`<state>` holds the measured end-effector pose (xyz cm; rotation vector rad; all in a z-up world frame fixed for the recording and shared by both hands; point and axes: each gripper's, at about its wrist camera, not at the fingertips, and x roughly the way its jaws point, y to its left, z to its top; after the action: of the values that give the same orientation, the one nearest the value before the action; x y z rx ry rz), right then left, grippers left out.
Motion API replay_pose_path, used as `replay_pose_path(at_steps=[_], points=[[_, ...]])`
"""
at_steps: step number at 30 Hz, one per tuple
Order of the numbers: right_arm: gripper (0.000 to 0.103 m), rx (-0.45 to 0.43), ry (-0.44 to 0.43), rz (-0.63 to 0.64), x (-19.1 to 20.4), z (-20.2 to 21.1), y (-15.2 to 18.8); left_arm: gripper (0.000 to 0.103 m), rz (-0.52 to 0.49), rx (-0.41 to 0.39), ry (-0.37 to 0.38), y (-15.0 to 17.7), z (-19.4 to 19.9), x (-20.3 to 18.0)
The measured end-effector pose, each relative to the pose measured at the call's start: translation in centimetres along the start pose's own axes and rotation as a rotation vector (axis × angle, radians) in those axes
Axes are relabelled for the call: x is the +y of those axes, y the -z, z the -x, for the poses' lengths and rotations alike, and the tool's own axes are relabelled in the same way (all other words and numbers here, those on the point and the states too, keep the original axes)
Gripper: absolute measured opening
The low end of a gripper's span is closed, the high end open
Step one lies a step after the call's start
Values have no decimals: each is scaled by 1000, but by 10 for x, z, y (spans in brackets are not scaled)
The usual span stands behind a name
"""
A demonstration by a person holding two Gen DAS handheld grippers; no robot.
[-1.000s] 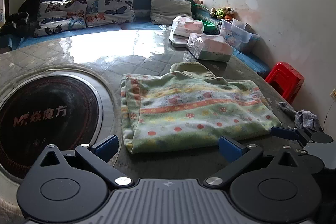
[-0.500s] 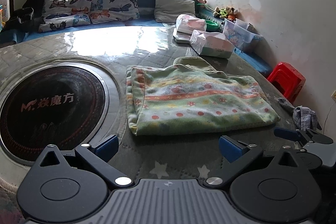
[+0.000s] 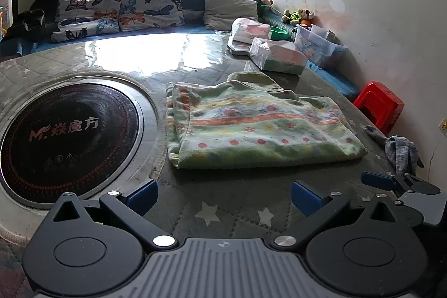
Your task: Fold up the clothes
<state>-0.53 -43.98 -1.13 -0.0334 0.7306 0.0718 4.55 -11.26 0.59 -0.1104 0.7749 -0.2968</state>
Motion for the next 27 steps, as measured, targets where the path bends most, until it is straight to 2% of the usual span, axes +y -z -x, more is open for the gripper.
replay_pose_path(at_steps=[27], points=[[103,-10,-5,-6,0,8,7,103,-41,-1,12,7,6,-15]])
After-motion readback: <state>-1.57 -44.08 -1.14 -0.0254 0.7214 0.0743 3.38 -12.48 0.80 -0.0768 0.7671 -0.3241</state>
